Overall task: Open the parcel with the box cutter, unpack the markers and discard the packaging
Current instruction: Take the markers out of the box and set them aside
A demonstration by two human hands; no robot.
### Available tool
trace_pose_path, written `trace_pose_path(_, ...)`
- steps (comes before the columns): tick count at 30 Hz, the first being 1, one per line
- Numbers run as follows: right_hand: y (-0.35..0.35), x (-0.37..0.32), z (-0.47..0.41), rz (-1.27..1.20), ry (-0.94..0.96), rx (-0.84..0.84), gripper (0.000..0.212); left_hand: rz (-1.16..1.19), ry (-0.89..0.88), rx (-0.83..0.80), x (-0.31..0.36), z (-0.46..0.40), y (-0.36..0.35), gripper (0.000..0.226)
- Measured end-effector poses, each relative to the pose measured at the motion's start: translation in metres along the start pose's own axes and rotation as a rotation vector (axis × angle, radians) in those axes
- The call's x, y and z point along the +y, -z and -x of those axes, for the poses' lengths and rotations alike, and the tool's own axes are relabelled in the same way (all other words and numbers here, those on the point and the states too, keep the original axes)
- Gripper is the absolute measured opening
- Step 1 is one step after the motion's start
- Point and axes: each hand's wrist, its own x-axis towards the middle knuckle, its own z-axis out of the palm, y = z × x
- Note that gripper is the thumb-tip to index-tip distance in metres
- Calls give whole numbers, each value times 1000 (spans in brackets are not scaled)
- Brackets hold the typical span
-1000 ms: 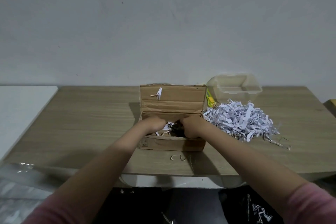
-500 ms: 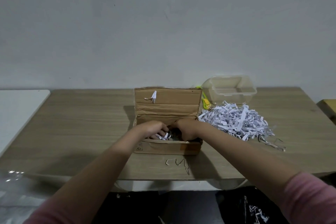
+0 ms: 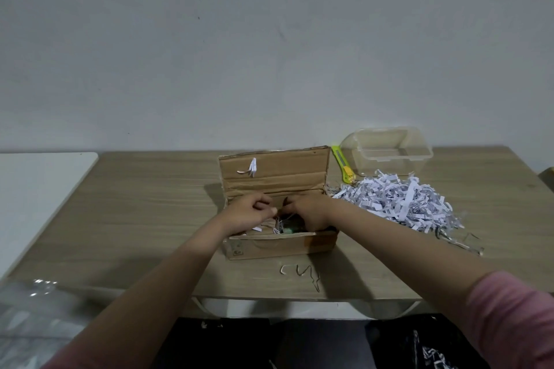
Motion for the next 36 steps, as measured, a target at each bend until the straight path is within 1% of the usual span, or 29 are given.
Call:
trace_pose_path(1,-1,1,-1,1,0,-13,62,7,-51,-16,-6,1,1,50)
trace_pose_path(2,-2,2,-2,-3,-1,-18,62,-39,-117,-17,-8,4,3,67)
trace_pose_path(3,-2,4,-3,-12,-6,-24,63,-107,-207,-5,-10,7,5,79)
trace_pose_path(5,-3,7,-4,-42,-3,-24,64,-301,-383,79,-10,12,9,92)
trace_pose_path(7,-5,8,-5,-59,17,-10,60,-481,-487,185,-10,14,13,101)
trace_pose_path(9,-6,7,-5,-71,36,28,53,-560,-513,249,-15,13,13,105)
trace_pose_path(12,-7,6,-4,-98,39,63,56,-433,-467,236,-21,11,12,115)
trace_pose_path(14,-7,7,-5,-102,35,28,59,-350,-441,234,-23,11,11,121)
trace_pose_path(16,-8,7,-9,-107,15,-43,61,-320,-417,251,-26,10,9,122)
trace_pose_path(18,-8,8,-10,-113,-5,-73,58,-336,-382,262,-29,10,8,120)
trace_pose_path(22,-8,8,-10,-137,-20,-57,44,-368,-341,267,-33,10,7,121)
trace_pose_path(25,-9,9,-10,-174,-25,-29,39,-380,-345,272,-34,10,6,122)
trace_pose_path(28,-7,12,-7,-236,-28,37,36,-374,-350,277,-35,9,6,122)
trace_pose_path(31,0,12,-1,-328,-39,130,41,-355,-349,270,-36,8,7,121)
trace_pose_path(36,19,23,25,-498,-112,270,38,-327,-358,256,-35,6,7,123)
